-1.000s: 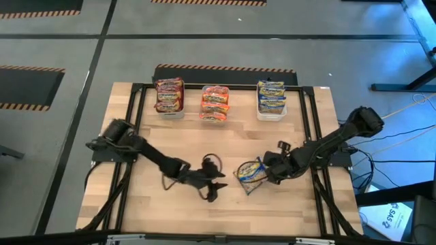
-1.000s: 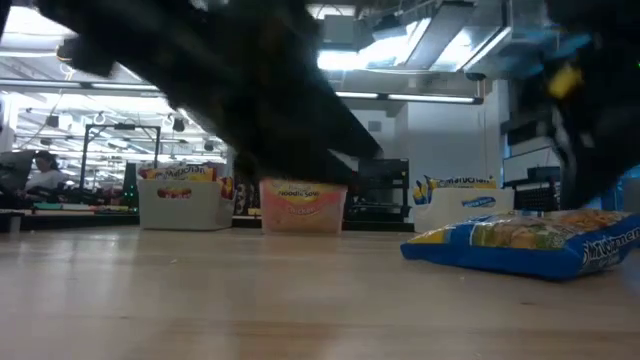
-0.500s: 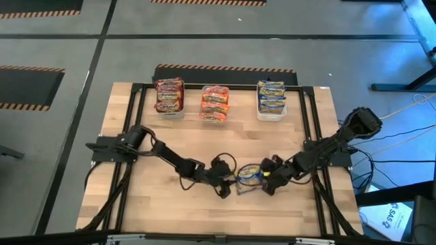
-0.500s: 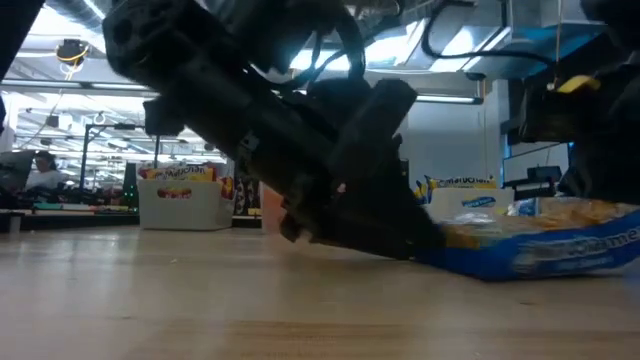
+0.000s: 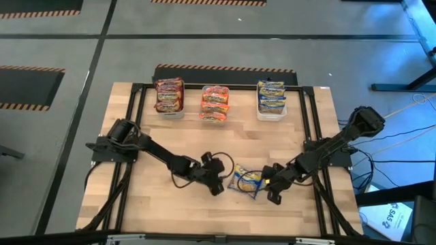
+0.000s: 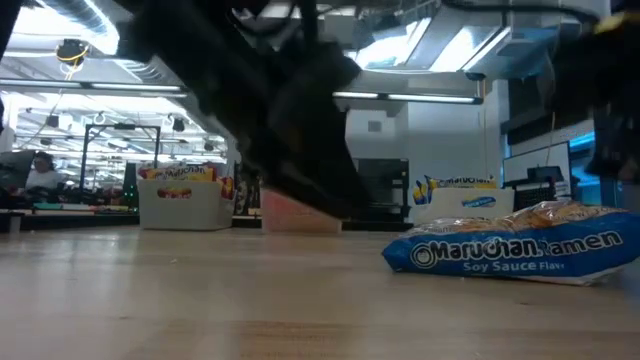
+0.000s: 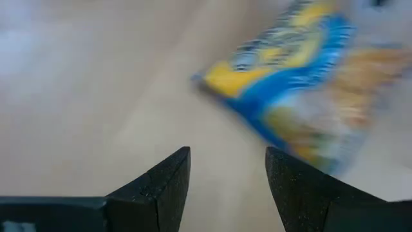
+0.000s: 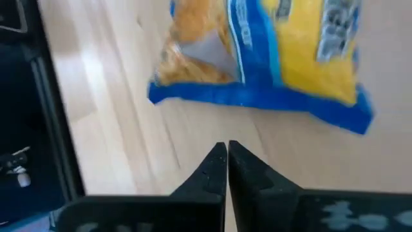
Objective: Sort Maruchan noodles
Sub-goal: Put the blue noodle into the white bin
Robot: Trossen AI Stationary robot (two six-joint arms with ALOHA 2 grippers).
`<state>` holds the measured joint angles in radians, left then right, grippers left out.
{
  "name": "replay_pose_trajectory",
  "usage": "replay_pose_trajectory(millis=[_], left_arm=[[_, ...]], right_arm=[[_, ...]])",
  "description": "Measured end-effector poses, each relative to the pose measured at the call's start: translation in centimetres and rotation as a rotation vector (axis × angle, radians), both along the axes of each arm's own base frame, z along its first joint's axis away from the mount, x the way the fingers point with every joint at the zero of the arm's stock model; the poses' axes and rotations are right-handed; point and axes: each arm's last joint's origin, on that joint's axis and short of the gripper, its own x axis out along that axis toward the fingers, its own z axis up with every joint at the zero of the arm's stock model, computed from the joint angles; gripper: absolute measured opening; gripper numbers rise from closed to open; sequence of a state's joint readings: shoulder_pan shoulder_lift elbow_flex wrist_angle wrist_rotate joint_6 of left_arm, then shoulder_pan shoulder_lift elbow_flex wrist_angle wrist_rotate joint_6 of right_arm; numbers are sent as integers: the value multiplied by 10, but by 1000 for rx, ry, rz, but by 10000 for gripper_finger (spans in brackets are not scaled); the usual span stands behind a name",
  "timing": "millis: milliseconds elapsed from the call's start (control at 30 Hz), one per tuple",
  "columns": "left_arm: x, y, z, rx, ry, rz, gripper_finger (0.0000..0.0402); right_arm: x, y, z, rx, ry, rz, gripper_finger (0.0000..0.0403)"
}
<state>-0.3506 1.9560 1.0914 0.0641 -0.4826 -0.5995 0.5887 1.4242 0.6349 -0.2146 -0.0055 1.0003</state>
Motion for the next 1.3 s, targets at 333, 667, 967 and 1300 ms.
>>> replay_pose_trajectory(millis=[333,667,967,1300], left_arm=[[10,-32,-4,-41,-206,-134,196],[22,-41,-43,-124,-314,-191,196],[19,-47,-60,-91,-285,-165,196],[15,-53,-63,-28,-265,-168,196]], right_arm=[[17,-51,35,-160,-110,-139,21],[44,-85,17,-104,-89,-104,198],[57,-95,1,52,-65,-15,289],[55,-113,-36,258,-63,-37,290]])
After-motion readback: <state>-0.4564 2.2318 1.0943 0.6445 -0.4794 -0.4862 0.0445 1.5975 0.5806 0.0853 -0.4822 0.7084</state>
